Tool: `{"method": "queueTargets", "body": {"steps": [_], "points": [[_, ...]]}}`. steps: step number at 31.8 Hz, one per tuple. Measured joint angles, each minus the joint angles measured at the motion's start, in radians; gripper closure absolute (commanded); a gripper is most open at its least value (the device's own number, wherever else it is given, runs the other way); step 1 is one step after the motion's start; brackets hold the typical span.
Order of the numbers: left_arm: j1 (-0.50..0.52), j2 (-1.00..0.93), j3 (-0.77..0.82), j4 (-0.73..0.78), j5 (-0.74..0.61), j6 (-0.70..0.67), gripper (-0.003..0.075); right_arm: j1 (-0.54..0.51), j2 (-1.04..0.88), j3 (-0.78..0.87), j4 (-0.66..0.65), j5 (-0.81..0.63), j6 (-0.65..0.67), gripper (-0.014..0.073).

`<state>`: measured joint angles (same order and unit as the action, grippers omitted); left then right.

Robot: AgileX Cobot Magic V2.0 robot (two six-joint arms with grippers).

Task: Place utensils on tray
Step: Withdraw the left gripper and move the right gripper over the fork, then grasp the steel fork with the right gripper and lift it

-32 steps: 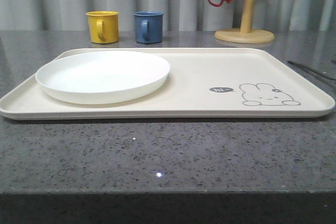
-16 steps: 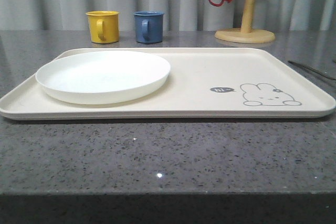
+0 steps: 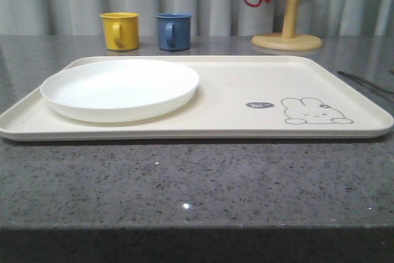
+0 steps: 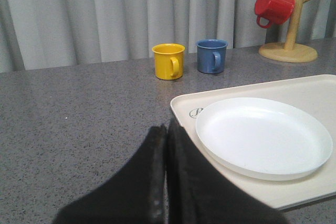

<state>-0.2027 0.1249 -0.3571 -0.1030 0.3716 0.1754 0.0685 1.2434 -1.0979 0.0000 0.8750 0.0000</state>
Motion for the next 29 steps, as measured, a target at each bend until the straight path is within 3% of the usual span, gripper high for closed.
{"method": "queueTargets", "body": {"steps": [8, 15, 22, 29], "points": [[0.0, 0.0, 0.0, 0.0, 0.0, 0.0, 0.0738, 0.023, 0.336, -0.151, -0.009, 0.002, 0.007, 0.0146], [0.0, 0.0, 0.0, 0.0, 0.0, 0.0, 0.0738, 0.023, 0.397, -0.16, 0.0, -0.015, 0.007, 0.0307], [0.0, 0.0, 0.0, 0.0, 0.0, 0.0, 0.0738, 0.023, 0.444, -0.165, 0.012, -0.028, 0.007, 0.0347], [0.0, 0.0, 0.0, 0.0, 0.0, 0.0, 0.0738, 0.023, 0.448, -0.167, 0.025, -0.028, 0.007, 0.0628]]}}
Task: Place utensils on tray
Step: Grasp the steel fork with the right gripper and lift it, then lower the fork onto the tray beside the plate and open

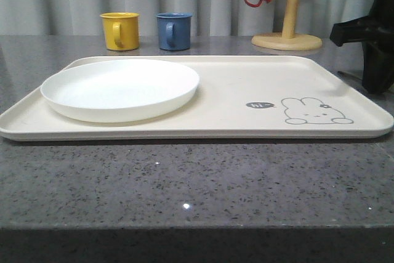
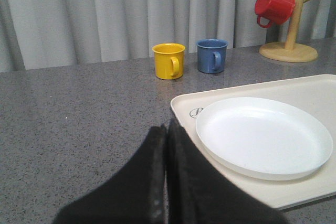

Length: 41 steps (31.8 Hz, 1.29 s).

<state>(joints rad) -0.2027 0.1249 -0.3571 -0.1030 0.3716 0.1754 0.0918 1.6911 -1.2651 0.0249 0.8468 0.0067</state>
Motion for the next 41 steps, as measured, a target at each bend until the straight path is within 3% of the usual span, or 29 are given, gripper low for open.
{"method": "queueTargets", "body": {"steps": [7, 11, 17, 20, 24, 33, 41], "points": [[0.0, 0.0, 0.0, 0.0, 0.0, 0.0, 0.0738, 0.0, -0.009, -0.021, 0.0, 0.027, 0.0, 0.0645], [0.0, 0.0, 0.002, 0.0, 0.0, 0.0, 0.0738, 0.012, -0.077, -0.058, -0.002, 0.046, 0.084, 0.0645], [0.0, 0.0, 0.002, 0.0, 0.0, 0.0, 0.0738, 0.188, -0.107, -0.101, -0.047, 0.065, 0.288, 0.0645], [0.0, 0.0, 0.002, 0.0, 0.0, 0.0, 0.0738, 0.317, -0.07, -0.144, -0.053, 0.065, 0.358, 0.0645], [0.0, 0.0, 0.002, 0.0, 0.0, 0.0, 0.0738, 0.415, 0.013, -0.225, -0.054, 0.061, 0.439, 0.0645], [0.0, 0.0, 0.002, 0.0, 0.0, 0.0, 0.0738, 0.425, 0.106, -0.249, -0.055, 0.053, 0.627, 0.0645], [0.0, 0.0, 0.002, 0.0, 0.0, 0.0, 0.0738, 0.425, 0.144, -0.249, -0.057, 0.04, 0.66, 0.0638]]}}
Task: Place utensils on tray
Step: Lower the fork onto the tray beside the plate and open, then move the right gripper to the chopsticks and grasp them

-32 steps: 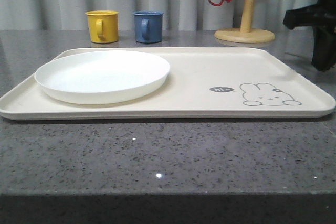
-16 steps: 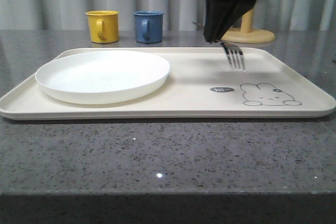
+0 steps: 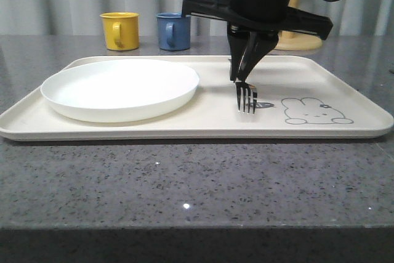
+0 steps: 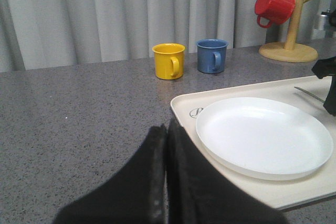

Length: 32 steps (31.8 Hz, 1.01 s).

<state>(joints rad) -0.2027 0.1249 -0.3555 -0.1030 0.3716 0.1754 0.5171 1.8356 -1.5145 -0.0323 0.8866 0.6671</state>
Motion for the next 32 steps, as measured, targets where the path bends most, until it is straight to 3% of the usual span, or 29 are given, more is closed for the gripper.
{"method": "queueTargets", "body": {"steps": [12, 18, 22, 27, 32], "points": [[0.0, 0.0, 0.0, 0.0, 0.0, 0.0, 0.0738, 0.0, 0.023, -0.005, 0.0, 0.002, 0.002, 0.0287], [0.0, 0.0, 0.0, 0.0, 0.0, 0.0, 0.0738, -0.04, -0.011, -0.044, 0.0, 0.078, -0.002, 0.0256], [0.0, 0.0, 0.0, 0.0, 0.0, 0.0, 0.0738, -0.121, -0.079, -0.076, 0.0, 0.13, -0.108, 0.0256], [0.0, 0.0, 0.0, 0.0, 0.0, 0.0, 0.0738, -0.297, -0.149, -0.069, -0.01, 0.227, -0.288, 0.0256], [0.0, 0.0, 0.0, 0.0, 0.0, 0.0, 0.0738, -0.484, -0.212, 0.037, -0.017, 0.24, -0.432, 0.0256]]}}
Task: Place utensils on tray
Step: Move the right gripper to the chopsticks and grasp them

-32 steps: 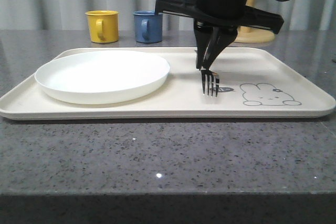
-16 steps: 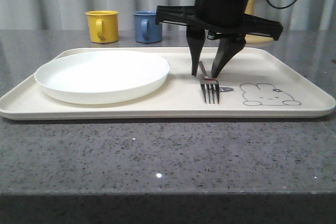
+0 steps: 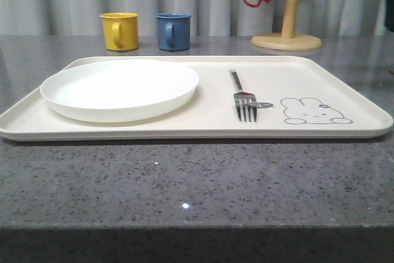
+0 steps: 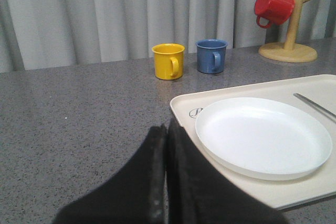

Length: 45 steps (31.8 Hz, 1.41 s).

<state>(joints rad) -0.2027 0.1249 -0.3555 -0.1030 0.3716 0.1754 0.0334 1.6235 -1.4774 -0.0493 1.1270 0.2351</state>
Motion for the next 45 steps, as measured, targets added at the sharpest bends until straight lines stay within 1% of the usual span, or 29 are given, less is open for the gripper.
{"method": "queueTargets", "body": {"steps": [3, 6, 10, 18, 19, 20, 23, 24, 27, 29, 38, 42, 45], "points": [[0.0, 0.0, 0.0, 0.0, 0.0, 0.0, 0.0738, -0.093, -0.017, 0.079, 0.0, -0.017, -0.066, 0.0256], [0.0, 0.0, 0.0, 0.0, 0.0, 0.0, 0.0738, -0.137, -0.015, 0.143, 0.011, -0.045, -0.121, 0.0257], [0.0, 0.0, 0.0, 0.0, 0.0, 0.0, 0.0738, -0.142, -0.015, 0.201, 0.041, -0.091, -0.16, 0.0257], [0.0, 0.0, 0.0, 0.0, 0.0, 0.0, 0.0738, -0.142, 0.048, 0.208, 0.074, -0.101, -0.179, 0.0263], [0.0, 0.0, 0.0, 0.0, 0.0, 0.0, 0.0738, -0.142, 0.056, 0.208, 0.074, -0.099, -0.179, 0.028], [0.0, 0.0, 0.0, 0.0, 0.0, 0.0, 0.0738, -0.142, 0.056, 0.208, 0.076, -0.099, -0.179, 0.0319], [0.0, 0.0, 0.0, 0.0, 0.0, 0.0, 0.0738, -0.142, 0.056, 0.208, 0.071, -0.099, -0.182, 0.047], [0.0, 0.0, 0.0, 0.0, 0.0, 0.0, 0.0738, -0.142, 0.056, 0.208, 0.067, -0.099, -0.182, 0.0505], [0.0, 0.0, 0.0, 0.0, 0.0, 0.0, 0.0738, -0.142, 0.056, 0.208, 0.057, -0.099, -0.182, 0.0571], [0.0, 0.0, 0.0, 0.0, 0.0, 0.0, 0.0738, -0.142, 0.056, 0.208, 0.057, -0.099, -0.182, 0.0585], [0.0, 0.0, 0.0, 0.0, 0.0, 0.0, 0.0738, -0.142, 0.029, 0.201, 0.074, -0.085, -0.174, 0.0582], [0.0, 0.0, 0.0, 0.0, 0.0, 0.0, 0.0738, -0.136, -0.012, 0.168, 0.078, -0.062, -0.147, 0.0582], [0.0, 0.0, 0.0, 0.0, 0.0, 0.0, 0.0738, -0.106, -0.049, 0.119, 0.078, -0.035, -0.127, 0.0582]]}}
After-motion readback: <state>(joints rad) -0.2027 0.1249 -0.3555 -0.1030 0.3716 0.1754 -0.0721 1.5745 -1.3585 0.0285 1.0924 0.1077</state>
